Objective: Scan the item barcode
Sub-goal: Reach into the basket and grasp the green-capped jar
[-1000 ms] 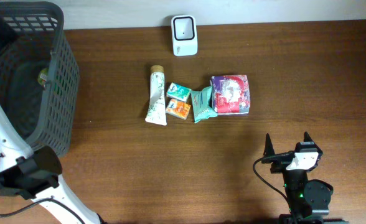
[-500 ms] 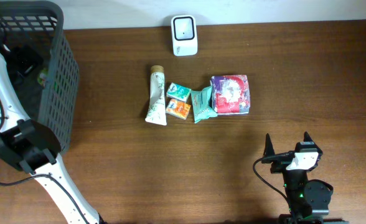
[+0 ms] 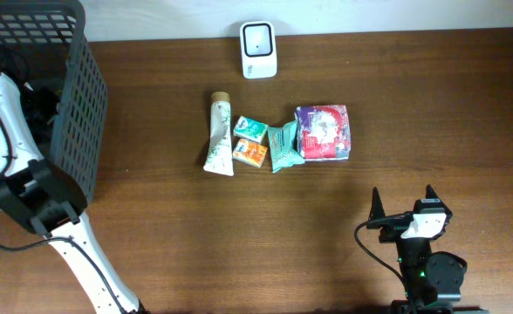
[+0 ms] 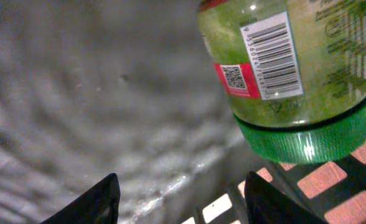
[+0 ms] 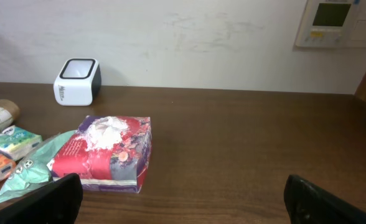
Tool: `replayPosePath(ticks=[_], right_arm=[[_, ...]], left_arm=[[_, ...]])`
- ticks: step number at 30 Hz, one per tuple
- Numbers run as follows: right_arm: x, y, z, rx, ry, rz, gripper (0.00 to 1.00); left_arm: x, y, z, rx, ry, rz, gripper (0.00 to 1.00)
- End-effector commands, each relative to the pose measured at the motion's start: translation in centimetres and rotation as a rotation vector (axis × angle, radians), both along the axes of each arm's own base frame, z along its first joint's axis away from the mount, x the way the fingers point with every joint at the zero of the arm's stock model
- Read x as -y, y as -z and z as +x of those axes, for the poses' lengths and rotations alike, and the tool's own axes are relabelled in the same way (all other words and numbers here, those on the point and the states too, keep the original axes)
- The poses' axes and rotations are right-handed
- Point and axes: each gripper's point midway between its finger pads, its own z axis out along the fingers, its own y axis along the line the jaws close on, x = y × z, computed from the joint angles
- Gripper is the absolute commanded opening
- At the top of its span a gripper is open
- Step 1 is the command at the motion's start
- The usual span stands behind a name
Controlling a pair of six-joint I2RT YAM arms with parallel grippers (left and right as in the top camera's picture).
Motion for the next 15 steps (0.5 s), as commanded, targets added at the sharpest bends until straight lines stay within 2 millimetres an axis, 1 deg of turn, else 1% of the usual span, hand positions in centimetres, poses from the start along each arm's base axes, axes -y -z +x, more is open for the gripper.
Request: replayPosePath(ticks=[1,2,3,4,5,6,7,8,9,11,13,14,15], right_arm=[[-0.1,0.3,0.0,-0.003,-0.001,0.001,0.99],[-0.1,0.3,0.0,-0.003,-0.001,0.001,0.99],[-0.1,0.3,0.0,-0.003,-0.001,0.001,0.99],[-0.1,0.3,0.0,-0.004,-0.001,0.001,0.99],[-0.1,0.3,0.0,-0.003,-0.001,0.001,0.99],[-0.1,0.3,0.0,-0.003,-0.001,0.001,0.99],[-0.1,0.3,0.0,-0.004,-0.001,0.001,0.99],[-0.1,0.3,0.0,-0.003,-0.001,0.001,0.99],[-0.1,0.3,0.0,-0.003,-0.001,0.001,0.99],[-0.1,0.3,0.0,-0.004,-0.001,0.001,0.99],[-0.1,0.3,0.0,-0.003,-0.001,0.001,0.99],[-0.1,0.3,0.0,-0.003,-0.001,0.001,0.99],[-0.1,0.3,0.0,-0.004,-0.001,0.001,0.99]], left_arm=[[-0.4,-9.1,-1.8,0.137,-0.017,0.068,0.59],[0.0,-11.5,-2.6,0.168,-0.017,0.084,0.62],[0.4,-13.1,-3.4,0.182,-0.017,0.092,0.65],[0.9,-14.8,-4.2,0.203,-0.004,0.102,0.64],[1.2,-16.5,-4.6,0.239,0.058,0.129,0.45],[1.5,-17.4,-5.0,0.255,0.088,0.142,0.32],[1.8,-17.9,-5.5,0.255,0.090,0.148,0.21],[1.9,-18.0,-6.6,0.230,0.085,0.162,0.00],[1.5,-17.4,-8.7,0.151,0.045,0.197,0.00],[-0.6,-14.4,-14.9,-0.087,-0.208,0.277,0.00],[-1.8,-12.9,-16.5,-0.142,-0.279,0.261,0.00],[-2.1,-12.8,-17.2,-0.153,-0.317,0.249,0.00],[-2.0,-12.9,-17.2,-0.141,-0.324,0.234,0.00]])
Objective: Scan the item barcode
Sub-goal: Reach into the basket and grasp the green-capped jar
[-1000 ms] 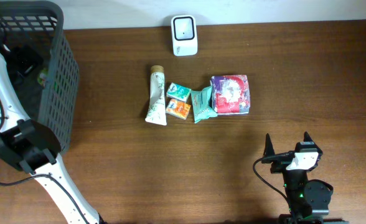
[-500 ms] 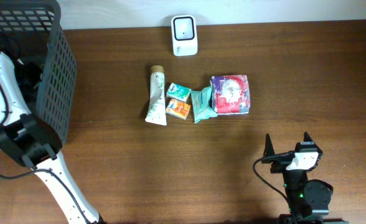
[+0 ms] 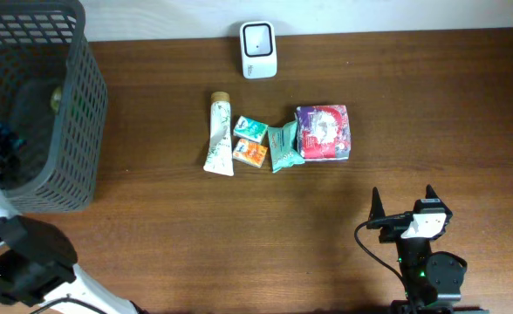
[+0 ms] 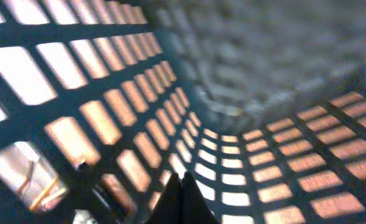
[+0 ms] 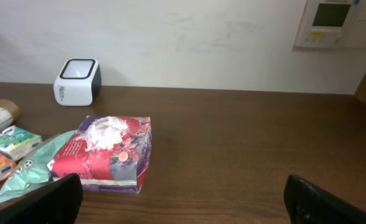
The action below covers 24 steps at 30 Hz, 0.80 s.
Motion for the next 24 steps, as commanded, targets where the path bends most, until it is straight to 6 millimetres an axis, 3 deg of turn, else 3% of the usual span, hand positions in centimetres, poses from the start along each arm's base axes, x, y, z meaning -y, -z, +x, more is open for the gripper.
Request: replayPosePath(ticks=[1,5,10,14,17,22,24], right_arm=[[-0.1,0.3,0.0,-0.003,-0.001,0.001,0.99],[-0.1,0.3,0.0,-0.003,-0.001,0.001,0.99],[-0.1,0.3,0.0,-0.004,-0.001,0.001,0.99],[-0.1,0.3,0.0,-0.003,-0.001,0.001,0.99],[-0.1,0.3,0.0,-0.004,-0.001,0.001,0.99],[-0.1,0.3,0.0,-0.003,-0.001,0.001,0.99],[-0.1,0.3,0.0,-0.004,-0.001,0.001,0.99]], left_arm=[[-0.4,-1.4,-1.0,0.040,-0.077,0.022,0.00],[1.7,-1.5,-0.1,0.105,-0.007,-0.082,0.00],[4.1,-0.2,-3.3,0.031,-0.010,-0.132,0.00],[6.5,-0.4,-5.7,0.032,-0.033,-0.158,0.00],[8.9,-2.0,-7.2,0.099,-0.016,-0.156,0.00],[12.7,-5.1,-8.0,0.224,0.046,-0.105,0.00],[12.2,-6.0,-7.2,0.289,0.052,-0.057,0.00]])
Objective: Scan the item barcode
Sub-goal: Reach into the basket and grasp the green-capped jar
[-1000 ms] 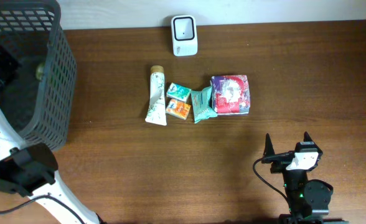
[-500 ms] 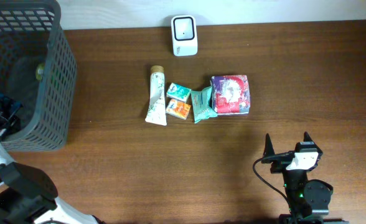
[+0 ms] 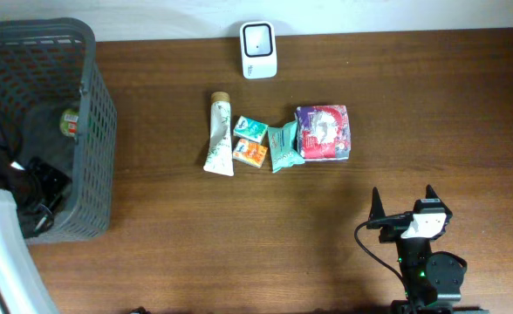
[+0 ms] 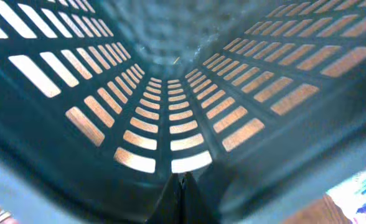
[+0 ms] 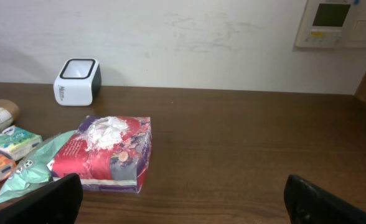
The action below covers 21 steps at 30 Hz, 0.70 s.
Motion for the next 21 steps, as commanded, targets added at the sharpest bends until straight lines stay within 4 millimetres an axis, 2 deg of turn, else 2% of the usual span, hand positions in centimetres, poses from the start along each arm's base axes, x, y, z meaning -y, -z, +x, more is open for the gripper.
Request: replayPosePath(ticks=[1,3,5,6,7,8,10,11,13,16,21], right_arm=[[-0.1,0.3,0.0,-0.003,-0.001,0.001,0.99],[-0.1,0.3,0.0,-0.003,-0.001,0.001,0.99],[-0.1,0.3,0.0,-0.004,-0.001,0.001,0.99],[-0.1,0.3,0.0,-0.003,-0.001,0.001,0.99],[-0.1,0.3,0.0,-0.003,-0.001,0.001,0.99],[-0.1,0.3,0.0,-0.004,-0.001,0.001,0.99],[-0.1,0.3,0.0,-0.003,-0.001,0.001,0.99],[-0.1,0.3,0.0,-0.004,-0.001,0.001,0.99],[-0.1,0.3,0.0,-0.003,-0.001,0.001,0.99],[-0.1,0.3,0.0,-0.003,-0.001,0.001,0.99],[-0.1,0.3,0.0,-0.003,-0.001,0.001,0.99]], left_arm=[[-0.2,-0.9,1.3,0.102,-0.025,0.028,0.00],[-0.5,-2.3,4.7,0.258,-0.004,0.028,0.00],[-0.8,-3.6,7.1,0.372,0.016,0.038,0.01],[-0.9,-4.0,7.6,0.398,0.017,0.038,0.00],[-1.1,-3.7,7.3,0.380,0.007,0.049,0.00],[-1.9,-2.8,5.9,0.297,-0.022,0.089,0.00],[-1.8,-1.0,2.8,0.135,-0.043,0.088,0.00],[-1.2,-0.4,1.4,0.069,-0.039,0.067,0.00],[-1.5,0.0,-1.2,-0.050,-0.042,0.102,0.00],[-1.5,0.3,-2.1,-0.079,-0.021,0.114,0.00],[-0.7,2.4,-3.7,-0.149,-0.016,0.083,0.00]])
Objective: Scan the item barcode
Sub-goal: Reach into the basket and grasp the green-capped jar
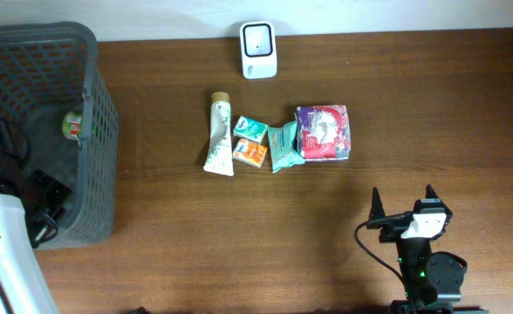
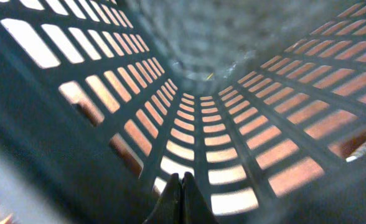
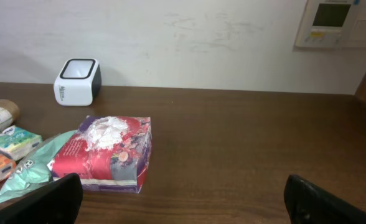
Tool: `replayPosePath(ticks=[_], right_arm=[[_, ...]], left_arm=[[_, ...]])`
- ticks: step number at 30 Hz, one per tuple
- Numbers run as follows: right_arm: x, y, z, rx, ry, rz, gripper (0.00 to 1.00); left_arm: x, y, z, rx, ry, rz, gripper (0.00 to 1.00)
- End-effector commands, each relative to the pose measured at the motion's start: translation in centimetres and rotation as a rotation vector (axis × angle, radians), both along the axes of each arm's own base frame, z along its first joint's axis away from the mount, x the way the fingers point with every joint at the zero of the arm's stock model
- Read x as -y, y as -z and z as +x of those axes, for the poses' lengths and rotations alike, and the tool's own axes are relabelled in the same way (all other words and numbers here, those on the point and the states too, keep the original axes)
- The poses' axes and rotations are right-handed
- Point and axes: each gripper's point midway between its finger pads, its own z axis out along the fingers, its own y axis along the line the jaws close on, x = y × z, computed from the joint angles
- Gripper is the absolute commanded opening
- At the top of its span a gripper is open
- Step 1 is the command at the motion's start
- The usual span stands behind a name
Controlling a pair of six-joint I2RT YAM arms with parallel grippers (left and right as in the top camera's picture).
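Observation:
A green-capped bottle (image 1: 72, 124) lies inside the dark mesh basket (image 1: 105, 148), against its right wall. My left gripper (image 2: 183, 182) is low inside the basket, shut, its tips pressed together and facing the mesh wall (image 2: 233, 149); nothing shows between them. The bottle does not show in the left wrist view. The white scanner (image 1: 258, 37) stands at the table's back edge. My right gripper (image 3: 192, 202) rests open at the front right, holding nothing.
In a row mid-table lie a tube (image 1: 219, 135), a teal box (image 1: 251, 128), an orange box (image 1: 251, 153), a green pouch (image 1: 283, 146) and a red-purple tissue pack (image 1: 324, 133). My left arm (image 1: 3, 253) rises at the front left.
The basket has slid a little toward the front, and the bottle in it with it. My left wrist now faces a different patch of mesh wall. The right arm has not moved.
My left gripper was open inside the basket, close to the green bottle's barcode. Then it was shut with nothing in it, facing the mesh. After that the basket stood shifted to the right, with the bottle at its right wall, as it does now.

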Motion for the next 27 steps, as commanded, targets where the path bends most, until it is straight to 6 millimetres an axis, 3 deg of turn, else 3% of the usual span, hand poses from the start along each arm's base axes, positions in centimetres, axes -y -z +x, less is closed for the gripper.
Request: replayPosePath(ticks=[1,6,7,8,9,10,11,14,15,17,19,20,22,25,27], right_arm=[[-0.1,0.3,0.0,-0.005,-0.001,0.001,0.99],[-0.1,0.3,0.0,-0.004,-0.001,0.001,0.99],[-0.1,0.3,0.0,-0.004,-0.001,0.001,0.99],[-0.1,0.3,0.0,-0.004,-0.001,0.001,0.99],[-0.1,0.3,0.0,-0.005,-0.001,0.001,0.99],[-0.1,0.3,0.0,-0.004,-0.001,0.001,0.99],[-0.1,0.3,0.0,-0.005,-0.001,0.001,0.99],[-0.1,0.3,0.0,-0.005,-0.001,0.001,0.99],[-0.1,0.3,0.0,-0.004,-0.001,0.001,0.99],[-0.1,0.3,0.0,-0.004,-0.001,0.001,0.99],[-0.1,0.3,0.0,-0.005,-0.001,0.001,0.99],[-0.1,0.3,0.0,-0.005,-0.001,0.001,0.99],[-0.1,0.3,0.0,-0.005,-0.001,0.001,0.99],[-0.1,0.3,0.0,-0.004,-0.001,0.001,0.99],[-0.1,0.3,0.0,-0.004,-0.001,0.001,0.99]], left_arm=[[0.7,0.4,-1.5,-0.034,0.018,-0.006,0.00],[1.0,-1.1,-2.0,0.071,-0.029,0.027,0.00],[1.2,-1.4,-0.7,0.140,-0.057,0.004,0.01],[2.2,-2.1,2.1,0.271,-0.025,-0.069,0.07],[3.0,-3.2,4.9,0.402,0.014,-0.125,0.25],[3.3,-4.1,6.7,0.488,0.044,-0.149,0.80],[3.0,-5.5,8.6,0.587,0.073,-0.137,0.97],[0.7,-10.6,13.0,0.839,0.119,0.006,0.99],[-1.2,-12.3,14.1,0.903,0.095,0.110,0.99],[-3.3,-12.4,14.6,0.896,0.033,0.196,0.99],[-5.0,-10.1,16.9,0.850,0.011,0.204,0.99],[-5.9,-7.9,18.8,0.816,0.009,0.189,0.99],[-6.9,-3.4,20.9,0.718,0.007,0.150,0.99],[-7.4,2.7,21.9,0.573,-0.005,0.085,0.99],[-7.7,4.6,21.9,0.527,-0.014,0.065,0.99]])
